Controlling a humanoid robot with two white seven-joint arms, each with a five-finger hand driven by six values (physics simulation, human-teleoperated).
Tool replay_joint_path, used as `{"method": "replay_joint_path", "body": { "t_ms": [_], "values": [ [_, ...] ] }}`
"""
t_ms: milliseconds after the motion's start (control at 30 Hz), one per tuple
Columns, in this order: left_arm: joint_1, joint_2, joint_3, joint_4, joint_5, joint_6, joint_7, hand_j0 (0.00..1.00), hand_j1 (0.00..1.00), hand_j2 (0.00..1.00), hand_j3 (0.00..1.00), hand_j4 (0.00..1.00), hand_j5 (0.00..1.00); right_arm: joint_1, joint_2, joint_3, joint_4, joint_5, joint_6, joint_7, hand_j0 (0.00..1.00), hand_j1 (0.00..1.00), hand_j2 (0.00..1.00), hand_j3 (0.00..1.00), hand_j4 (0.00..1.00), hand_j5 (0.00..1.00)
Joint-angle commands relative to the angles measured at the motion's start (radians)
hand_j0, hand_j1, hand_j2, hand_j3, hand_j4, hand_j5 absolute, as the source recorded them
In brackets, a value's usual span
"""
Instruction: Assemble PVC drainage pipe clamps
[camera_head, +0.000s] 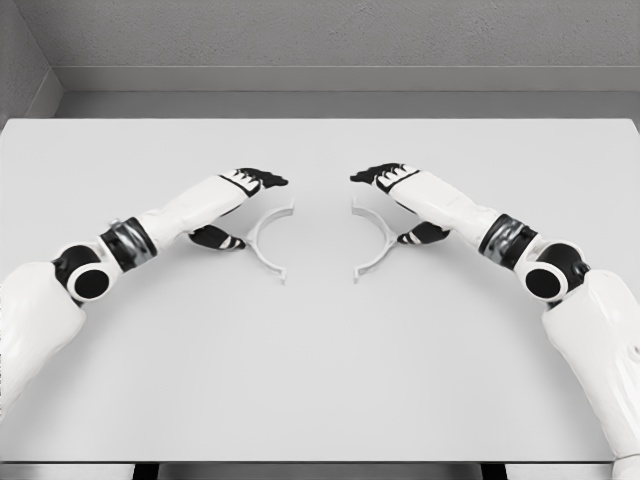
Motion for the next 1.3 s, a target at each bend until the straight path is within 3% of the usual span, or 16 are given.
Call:
{"method": "replay_joint_path", "body": {
  "t_ms": [0, 167, 533, 933, 1233, 1267],
  "values": [
    [0.002, -0.017, 0.001, -0.003, -0.007, 0.000, -0.001, 1.00, 1.00, 1.00, 1.00, 1.00, 1.00, 0.000, -0.001, -0.001, 0.005, -0.007, 0.002, 0.000, 1.00, 1.00, 1.00, 1.00, 1.00, 1.00],
    [0.005, -0.038, 0.001, -0.003, -0.011, 0.000, -0.001, 1.00, 1.00, 1.00, 1.00, 1.00, 1.00, -0.003, 0.001, -0.001, 0.030, -0.007, 0.002, 0.000, 1.00, 1.00, 1.00, 1.00, 1.00, 1.00],
    [-0.009, 0.023, 0.013, 0.005, -0.010, 0.000, -0.001, 1.00, 1.00, 1.00, 1.00, 1.00, 1.00, -0.025, 0.032, 0.044, 0.028, -0.007, 0.029, 0.000, 1.00, 1.00, 1.00, 1.00, 1.00, 1.00],
    [-0.037, 0.020, 0.005, 0.037, -0.010, 0.000, -0.001, 1.00, 1.00, 1.00, 1.00, 1.00, 1.00, -0.025, 0.039, 0.044, 0.028, -0.007, 0.031, -0.002, 1.00, 1.00, 1.00, 1.00, 1.00, 1.00],
    [-0.066, -0.014, 0.004, 0.037, -0.004, 0.000, -0.001, 1.00, 1.00, 1.00, 1.00, 1.00, 1.00, 0.005, -0.004, 0.035, -0.047, -0.013, 0.029, 0.001, 1.00, 1.00, 1.00, 1.00, 1.00, 1.00],
    [-0.071, -0.017, 0.002, 0.037, -0.005, 0.000, -0.001, 1.00, 1.00, 1.00, 1.00, 1.00, 1.00, 0.012, -0.039, 0.003, -0.114, -0.019, 0.032, 0.001, 1.00, 1.00, 1.00, 1.00, 1.00, 1.00]
  ]
}}
